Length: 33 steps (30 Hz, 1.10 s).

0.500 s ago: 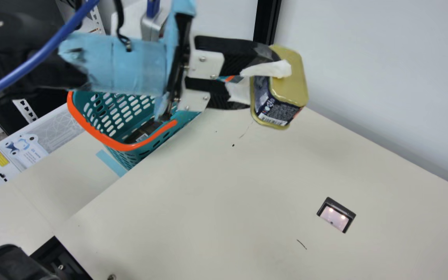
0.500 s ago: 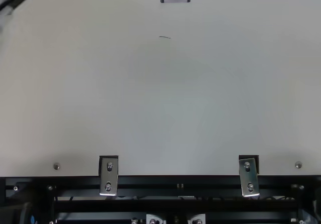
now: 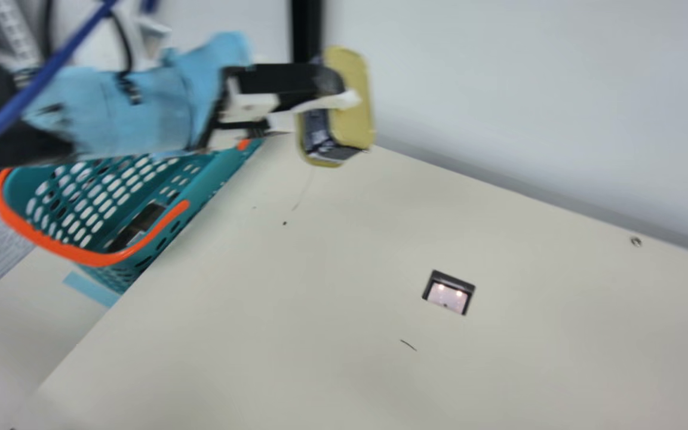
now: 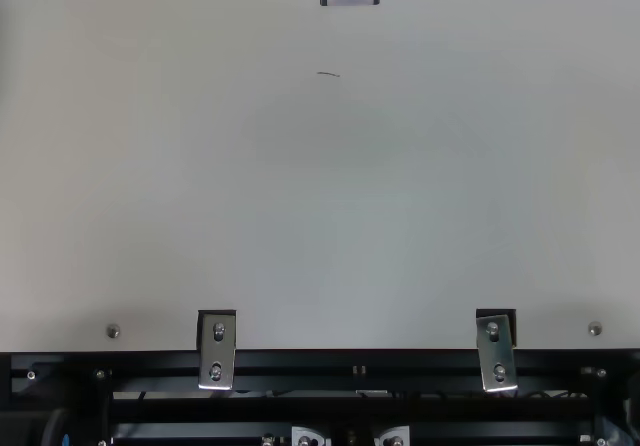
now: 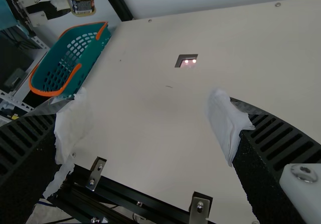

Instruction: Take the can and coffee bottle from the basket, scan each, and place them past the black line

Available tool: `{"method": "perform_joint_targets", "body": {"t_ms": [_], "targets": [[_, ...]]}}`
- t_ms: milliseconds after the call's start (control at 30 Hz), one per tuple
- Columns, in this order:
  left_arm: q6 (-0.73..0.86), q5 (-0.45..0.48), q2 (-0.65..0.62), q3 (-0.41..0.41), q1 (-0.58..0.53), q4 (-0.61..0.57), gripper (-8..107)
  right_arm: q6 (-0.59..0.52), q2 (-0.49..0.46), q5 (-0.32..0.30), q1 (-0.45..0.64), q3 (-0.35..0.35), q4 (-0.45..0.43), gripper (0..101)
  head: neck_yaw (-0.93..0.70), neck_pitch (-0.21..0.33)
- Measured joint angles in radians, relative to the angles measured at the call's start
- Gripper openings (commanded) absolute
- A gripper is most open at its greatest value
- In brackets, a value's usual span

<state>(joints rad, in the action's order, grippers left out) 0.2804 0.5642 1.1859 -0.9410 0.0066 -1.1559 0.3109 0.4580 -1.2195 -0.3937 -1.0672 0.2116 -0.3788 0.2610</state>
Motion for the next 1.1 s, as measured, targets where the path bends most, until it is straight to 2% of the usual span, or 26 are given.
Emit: {"method": "perform_joint_targets", "body": {"t_ms": [467,800,933,1100], "targets": [[0.0,0.002,0.0,0.0,0.0,0.0,10,0.0,0.0,0.0,0.0,0.0,0.0,101,0.256,-0.072],[-0.01,0.0,-0.004,-0.002,-0.004,0.018,10,0.0,0.0,0.0,0.0,0.0,0.0,101,0.261,-0.072],[0.016,-0.045,-0.002,-0.002,-0.034,0.07,10,0.0,0.0,0.0,0.0,0.0,0.0,101,0.256,-0.077],[0.081,-0.163,0.051,-0.009,-0.129,0.169,10,0.0,0.0,0.0,0.0,0.0,0.0,101,0.256,-0.072]]}}
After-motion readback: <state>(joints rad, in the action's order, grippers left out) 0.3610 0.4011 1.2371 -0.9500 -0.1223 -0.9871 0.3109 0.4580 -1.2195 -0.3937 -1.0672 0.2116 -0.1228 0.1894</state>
